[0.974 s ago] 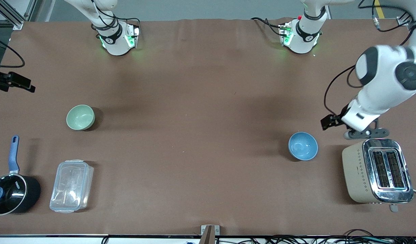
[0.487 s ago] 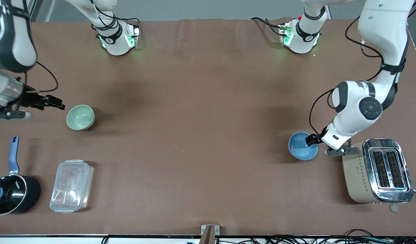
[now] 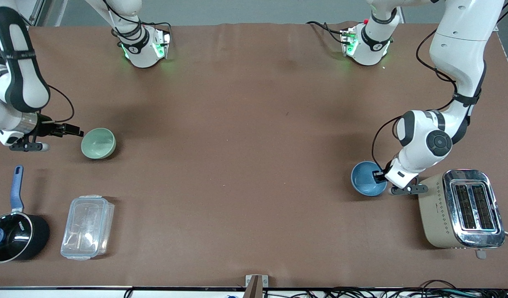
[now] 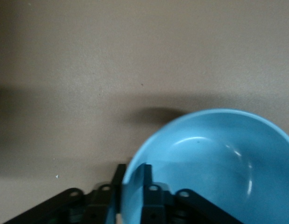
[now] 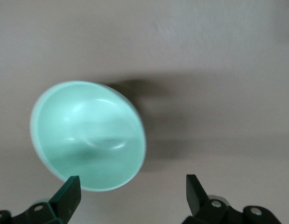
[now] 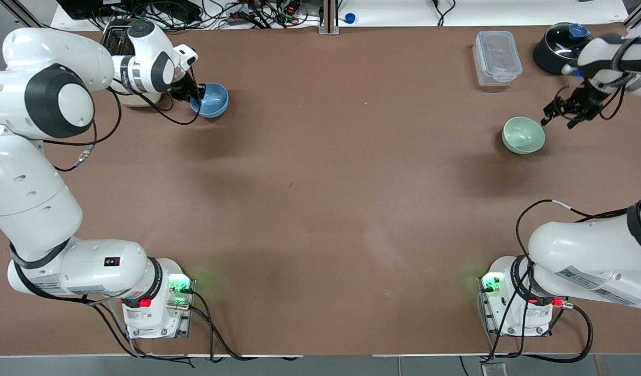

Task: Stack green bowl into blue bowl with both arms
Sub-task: 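Slide the blue bowl with the left gripper while the right gripper grasps the green bowl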

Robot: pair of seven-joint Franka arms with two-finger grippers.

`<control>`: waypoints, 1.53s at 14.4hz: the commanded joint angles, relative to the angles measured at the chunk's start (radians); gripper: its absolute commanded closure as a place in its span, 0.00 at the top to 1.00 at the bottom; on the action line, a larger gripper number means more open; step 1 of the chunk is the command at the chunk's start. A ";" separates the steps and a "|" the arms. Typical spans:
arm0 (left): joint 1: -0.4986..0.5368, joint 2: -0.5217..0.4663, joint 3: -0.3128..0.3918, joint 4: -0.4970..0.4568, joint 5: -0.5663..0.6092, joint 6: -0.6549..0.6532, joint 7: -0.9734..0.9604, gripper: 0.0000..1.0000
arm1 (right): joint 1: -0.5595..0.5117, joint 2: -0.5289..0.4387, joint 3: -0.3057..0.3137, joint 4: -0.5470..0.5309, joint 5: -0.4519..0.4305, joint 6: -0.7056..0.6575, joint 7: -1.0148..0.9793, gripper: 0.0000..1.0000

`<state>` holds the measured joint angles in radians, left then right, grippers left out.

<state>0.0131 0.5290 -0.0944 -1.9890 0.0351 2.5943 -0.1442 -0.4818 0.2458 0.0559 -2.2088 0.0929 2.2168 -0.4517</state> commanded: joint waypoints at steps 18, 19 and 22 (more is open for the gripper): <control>-0.445 0.109 -0.228 0.347 0.028 -0.168 -0.966 0.00 | 0.059 -0.103 0.036 0.133 0.165 -0.218 -0.006 0.00; -0.465 0.132 -0.228 0.370 0.055 -0.167 -1.001 0.00 | 0.098 -0.138 0.035 0.139 0.163 -0.241 0.055 0.00; -0.527 0.206 -0.226 0.414 0.140 -0.158 -1.095 0.00 | 0.190 -0.172 0.036 0.139 0.163 -0.259 0.197 0.00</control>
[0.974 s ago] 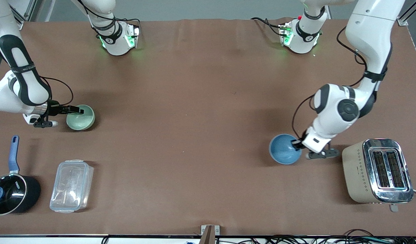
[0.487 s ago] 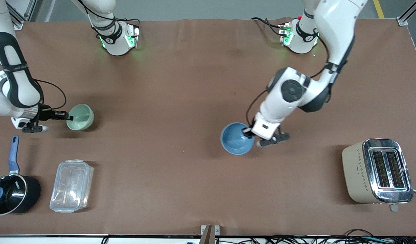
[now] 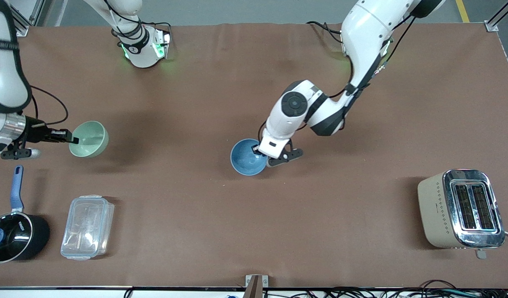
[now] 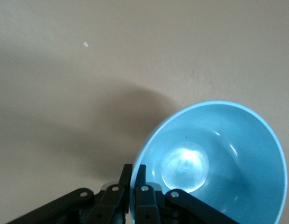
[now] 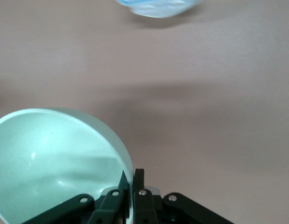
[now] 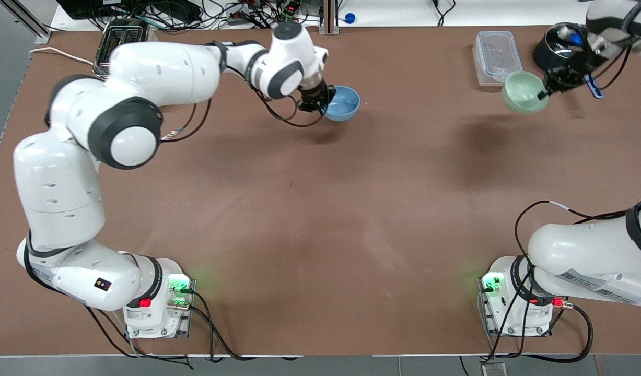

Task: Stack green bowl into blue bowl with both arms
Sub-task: 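Slide the blue bowl with the left gripper while the right gripper grasps the green bowl, then lift the green bowl with the right gripper and lower it into the blue bowl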

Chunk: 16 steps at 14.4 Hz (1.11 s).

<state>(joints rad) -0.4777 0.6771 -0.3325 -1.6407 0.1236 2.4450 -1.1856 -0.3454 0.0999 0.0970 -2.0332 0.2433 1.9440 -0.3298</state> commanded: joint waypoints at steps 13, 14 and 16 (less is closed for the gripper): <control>0.080 -0.023 0.039 0.128 0.094 -0.117 -0.072 1.00 | 0.689 0.104 -0.003 0.041 0.016 0.315 0.913 0.00; 0.121 -0.048 0.040 0.128 0.115 -0.159 -0.049 1.00 | 0.713 0.122 -0.003 0.041 0.016 0.332 0.914 0.00; 0.187 -0.092 0.038 0.128 0.157 -0.255 0.016 1.00 | 0.756 0.165 -0.003 0.039 0.017 0.378 0.933 0.01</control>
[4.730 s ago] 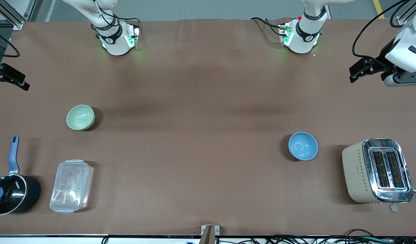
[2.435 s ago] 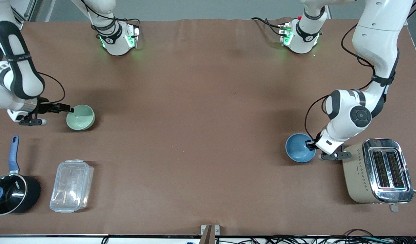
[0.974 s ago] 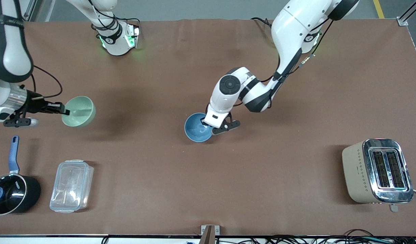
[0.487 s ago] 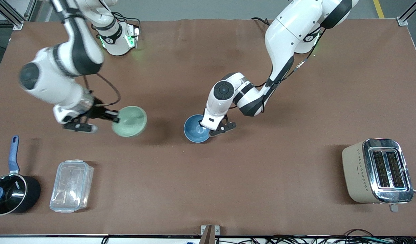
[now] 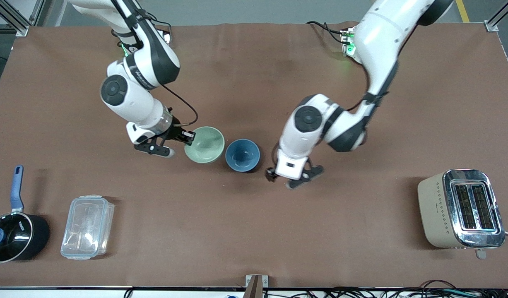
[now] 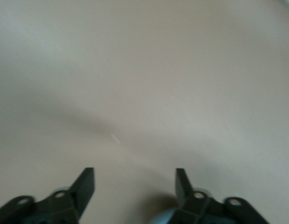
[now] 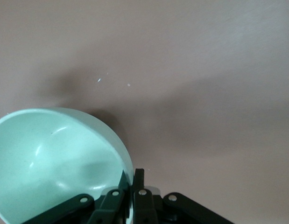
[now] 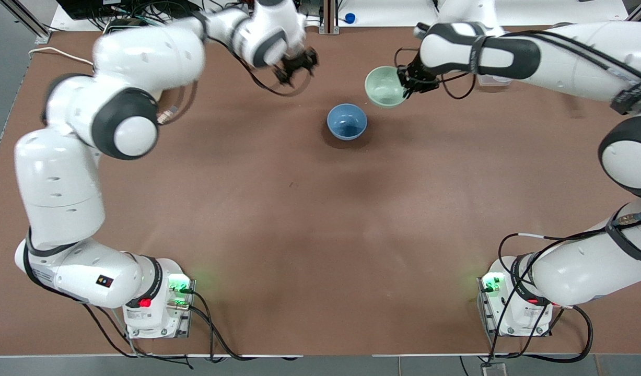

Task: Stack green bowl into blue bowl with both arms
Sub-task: 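Lift the green bowl with the right gripper and lower it into the blue bowl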

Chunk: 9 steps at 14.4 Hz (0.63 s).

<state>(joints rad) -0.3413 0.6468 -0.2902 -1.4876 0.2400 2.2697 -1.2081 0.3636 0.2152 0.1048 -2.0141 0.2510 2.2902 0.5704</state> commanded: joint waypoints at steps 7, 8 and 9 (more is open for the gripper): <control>0.290 -0.281 -0.013 -0.025 0.030 -0.307 0.341 1.00 | 0.159 0.189 -0.011 0.043 0.008 0.224 0.189 0.01; 0.313 -0.317 -0.015 -0.025 0.013 -0.344 0.404 1.00 | 0.161 0.216 -0.013 0.067 0.008 0.226 0.193 0.01; 0.337 -0.349 -0.014 -0.025 -0.019 -0.386 0.480 1.00 | 0.163 0.234 -0.013 0.087 0.008 0.226 0.206 0.01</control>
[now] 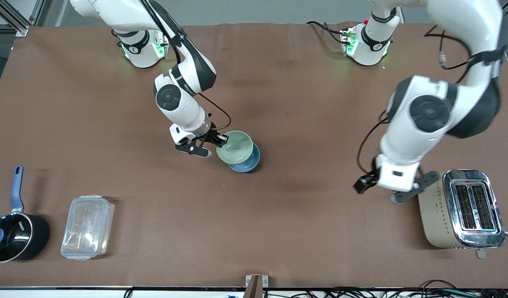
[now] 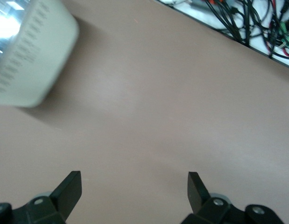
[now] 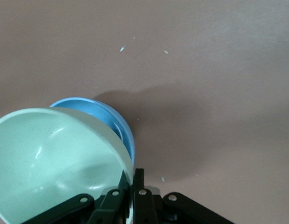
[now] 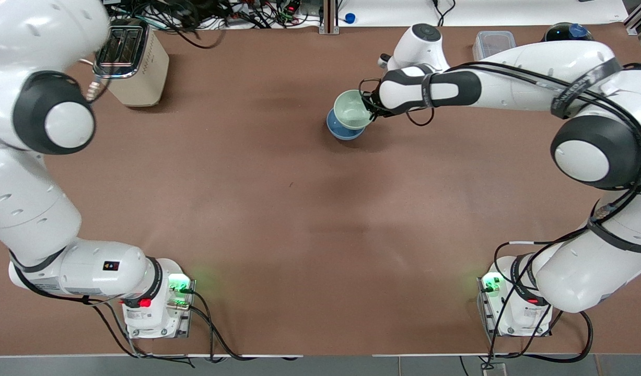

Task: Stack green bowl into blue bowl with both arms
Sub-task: 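Open the left gripper and withdraw it from the blue bowl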

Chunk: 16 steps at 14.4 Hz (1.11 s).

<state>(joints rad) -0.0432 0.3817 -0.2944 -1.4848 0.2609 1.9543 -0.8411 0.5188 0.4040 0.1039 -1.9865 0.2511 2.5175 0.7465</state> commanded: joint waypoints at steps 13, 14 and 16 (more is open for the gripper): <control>-0.021 -0.332 0.289 -0.035 -0.239 -0.380 0.776 1.00 | 0.029 0.096 -0.012 0.091 0.008 -0.071 0.105 0.16; -0.047 -0.345 0.323 -0.038 -0.239 -0.402 0.804 1.00 | 0.029 0.096 -0.010 0.094 0.008 -0.080 0.105 0.19; -0.073 -0.363 0.353 -0.043 -0.241 -0.434 0.821 1.00 | 0.026 0.096 -0.010 0.104 0.008 -0.092 0.102 0.42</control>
<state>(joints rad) -0.0822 0.0568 0.0271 -1.4971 0.0370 1.5446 -0.0489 0.5360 0.5022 0.1020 -1.9001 0.2511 2.4511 0.8336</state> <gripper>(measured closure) 0.000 0.811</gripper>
